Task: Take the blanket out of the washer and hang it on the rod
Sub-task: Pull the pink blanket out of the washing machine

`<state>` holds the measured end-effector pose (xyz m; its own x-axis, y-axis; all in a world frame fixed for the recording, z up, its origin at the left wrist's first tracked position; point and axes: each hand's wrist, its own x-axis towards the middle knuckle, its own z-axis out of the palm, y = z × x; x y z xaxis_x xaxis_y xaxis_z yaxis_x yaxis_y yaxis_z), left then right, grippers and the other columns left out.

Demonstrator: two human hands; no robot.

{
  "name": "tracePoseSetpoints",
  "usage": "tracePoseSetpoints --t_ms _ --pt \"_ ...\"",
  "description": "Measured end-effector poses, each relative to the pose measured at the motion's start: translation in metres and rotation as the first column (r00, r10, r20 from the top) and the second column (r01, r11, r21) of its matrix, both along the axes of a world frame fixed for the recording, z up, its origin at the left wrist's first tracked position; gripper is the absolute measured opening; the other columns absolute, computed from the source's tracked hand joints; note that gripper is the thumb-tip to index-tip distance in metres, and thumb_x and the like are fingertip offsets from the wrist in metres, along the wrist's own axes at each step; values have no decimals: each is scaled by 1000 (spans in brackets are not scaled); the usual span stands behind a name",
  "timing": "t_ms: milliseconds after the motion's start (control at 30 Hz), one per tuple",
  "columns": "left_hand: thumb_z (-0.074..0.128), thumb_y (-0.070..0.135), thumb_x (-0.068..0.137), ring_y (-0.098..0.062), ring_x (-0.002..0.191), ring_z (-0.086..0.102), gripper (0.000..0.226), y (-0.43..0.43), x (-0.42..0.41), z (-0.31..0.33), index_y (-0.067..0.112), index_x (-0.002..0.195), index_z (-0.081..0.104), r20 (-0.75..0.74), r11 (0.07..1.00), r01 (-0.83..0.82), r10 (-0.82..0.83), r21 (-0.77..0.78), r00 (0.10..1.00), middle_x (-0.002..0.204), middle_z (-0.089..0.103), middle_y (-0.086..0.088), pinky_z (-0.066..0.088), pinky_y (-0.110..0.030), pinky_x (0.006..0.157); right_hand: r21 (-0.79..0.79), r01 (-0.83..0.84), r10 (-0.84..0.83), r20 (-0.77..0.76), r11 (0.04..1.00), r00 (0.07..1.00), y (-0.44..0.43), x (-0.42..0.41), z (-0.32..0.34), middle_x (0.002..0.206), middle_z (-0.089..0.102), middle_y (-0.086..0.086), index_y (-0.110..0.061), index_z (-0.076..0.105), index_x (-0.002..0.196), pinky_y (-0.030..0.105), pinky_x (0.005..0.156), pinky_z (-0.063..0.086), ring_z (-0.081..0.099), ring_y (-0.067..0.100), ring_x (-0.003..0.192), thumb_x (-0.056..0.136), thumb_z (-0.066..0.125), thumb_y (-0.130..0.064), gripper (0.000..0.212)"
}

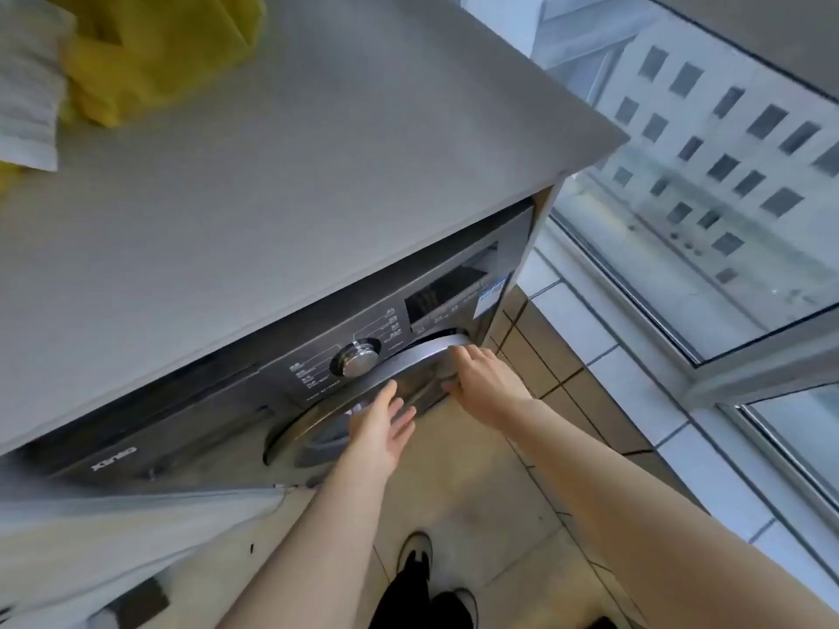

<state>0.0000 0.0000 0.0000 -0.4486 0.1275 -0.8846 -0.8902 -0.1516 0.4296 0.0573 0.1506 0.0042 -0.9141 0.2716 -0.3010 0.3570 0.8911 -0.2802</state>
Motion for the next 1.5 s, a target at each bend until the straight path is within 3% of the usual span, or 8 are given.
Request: tracePoseSetpoints --t_ms 67,233,433,600,867,967,1200,1500 --pt "65 23 91 -30 110 60 52 7 -7 -6 7 134 41 51 996 -73 71 42 996 136 53 -16 51 -38 83 -43 17 -17 14 999 1000 5 -12 -9 142 44 8 -12 31 144 39 101 41 39 30 131 96 51 -36 57" --pt "60 25 94 -29 121 56 29 20 -21 -18 10 116 47 94 980 -172 163 99 982 139 50 -14 47 -35 97 -67 -28 30 32 997 999 13 -32 -34 151 33 7 -15 23 149 40 105 40 32 29 137 94 55 -33 66" --pt "59 29 94 -25 109 59 42 25 -23 -37 1 124 48 96 965 -237 226 116 969 136 52 -15 49 -32 83 -35 -94 95 51 995 994 19 -39 -54 155 26 6 -17 20 151 42 109 37 29 30 139 95 54 -35 69" --pt "59 28 94 -24 102 62 35 25 -21 -47 -3 110 51 54 963 -248 243 110 968 128 58 -18 50 -31 80 -44 -93 92 -23 995 996 26 -40 -60 151 34 4 -18 29 148 41 111 35 30 28 139 94 56 -26 61" --pt "62 22 93 -26 96 67 24 25 -15 -50 -1 96 55 -5 966 -251 252 59 968 116 63 -22 53 -32 78 -60 -50 46 -70 997 996 19 -30 -67 144 40 6 -17 30 147 35 94 51 48 27 124 93 58 -20 61" --pt "61 18 93 -29 99 66 20 26 -9 -49 -1 92 54 -14 962 -269 269 40 963 112 62 -24 53 -35 84 -55 -44 40 -66 998 997 17 -24 -67 140 42 8 -15 30 146 36 90 52 51 28 119 94 58 -20 60" --pt "62 16 93 -31 96 68 35 13 26 -53 -4 119 51 -35 971 -236 237 31 971 112 65 -26 55 -38 83 12 -65 65 -6 998 998 9 13 -68 117 45 8 -12 42 131 41 70 54 61 32 86 94 55 -17 40" --pt "62 17 93 -35 98 66 31 -16 86 -55 0 119 57 -103 983 -183 182 3 978 113 62 -24 54 -45 89 4 -141 141 74 990 987 -12 74 -54 107 54 5 -18 51 119 40 73 55 61 30 84 92 60 -34 33"
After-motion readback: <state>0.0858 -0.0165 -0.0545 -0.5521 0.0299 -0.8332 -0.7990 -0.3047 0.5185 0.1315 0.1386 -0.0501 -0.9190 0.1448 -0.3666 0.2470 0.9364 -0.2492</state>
